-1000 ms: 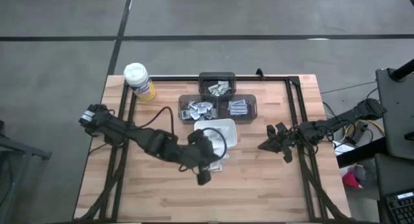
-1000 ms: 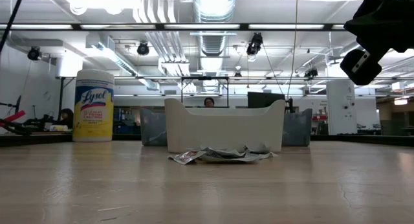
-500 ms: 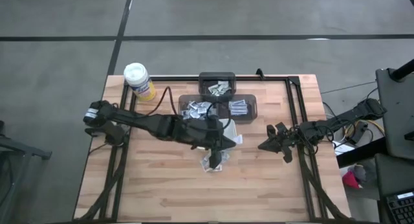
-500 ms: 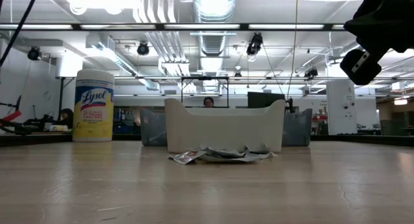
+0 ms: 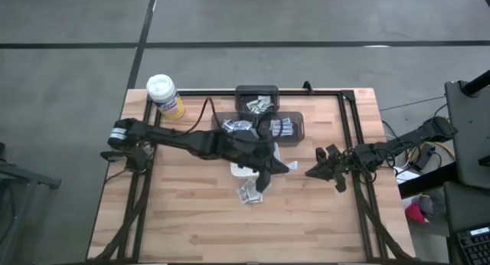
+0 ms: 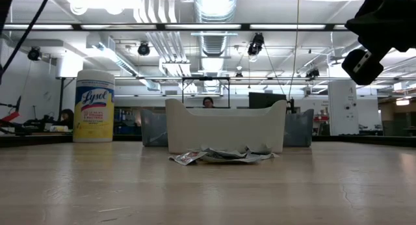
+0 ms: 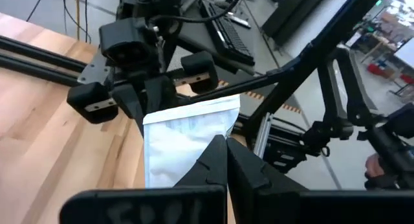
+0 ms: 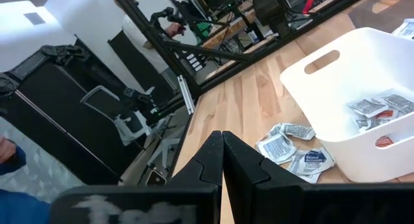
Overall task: Pick & Place First Aid Supplies
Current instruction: Put the blue bandage into the right black bin
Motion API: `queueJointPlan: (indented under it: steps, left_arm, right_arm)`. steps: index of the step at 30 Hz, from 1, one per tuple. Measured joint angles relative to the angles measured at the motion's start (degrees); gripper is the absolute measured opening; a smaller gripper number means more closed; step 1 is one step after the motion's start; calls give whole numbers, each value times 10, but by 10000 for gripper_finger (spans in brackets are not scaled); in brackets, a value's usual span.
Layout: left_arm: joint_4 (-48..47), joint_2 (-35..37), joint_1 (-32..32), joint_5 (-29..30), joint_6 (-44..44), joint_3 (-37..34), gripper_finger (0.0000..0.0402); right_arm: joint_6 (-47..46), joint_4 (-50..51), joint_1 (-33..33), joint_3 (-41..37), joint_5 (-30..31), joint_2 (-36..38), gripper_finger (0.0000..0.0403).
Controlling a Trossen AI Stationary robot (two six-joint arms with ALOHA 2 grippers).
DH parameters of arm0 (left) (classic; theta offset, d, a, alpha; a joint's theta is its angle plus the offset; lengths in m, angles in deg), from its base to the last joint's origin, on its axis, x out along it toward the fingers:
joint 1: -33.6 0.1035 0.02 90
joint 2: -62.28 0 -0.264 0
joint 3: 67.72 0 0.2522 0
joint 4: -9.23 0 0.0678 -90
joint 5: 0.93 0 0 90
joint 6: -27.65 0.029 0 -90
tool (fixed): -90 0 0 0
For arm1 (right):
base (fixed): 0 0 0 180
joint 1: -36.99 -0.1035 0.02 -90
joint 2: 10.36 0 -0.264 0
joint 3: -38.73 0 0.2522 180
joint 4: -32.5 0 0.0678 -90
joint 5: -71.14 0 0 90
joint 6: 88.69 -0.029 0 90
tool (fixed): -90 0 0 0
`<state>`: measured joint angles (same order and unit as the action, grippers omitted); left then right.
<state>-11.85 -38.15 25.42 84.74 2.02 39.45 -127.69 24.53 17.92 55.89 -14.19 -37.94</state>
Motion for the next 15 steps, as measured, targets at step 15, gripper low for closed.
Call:
queueJointPlan:
  steps: [15]
  left_arm:
    - [69,-1,47,-93,-103,-55,0]
  right_arm:
    - [72,-94,0,0,59,0,8]
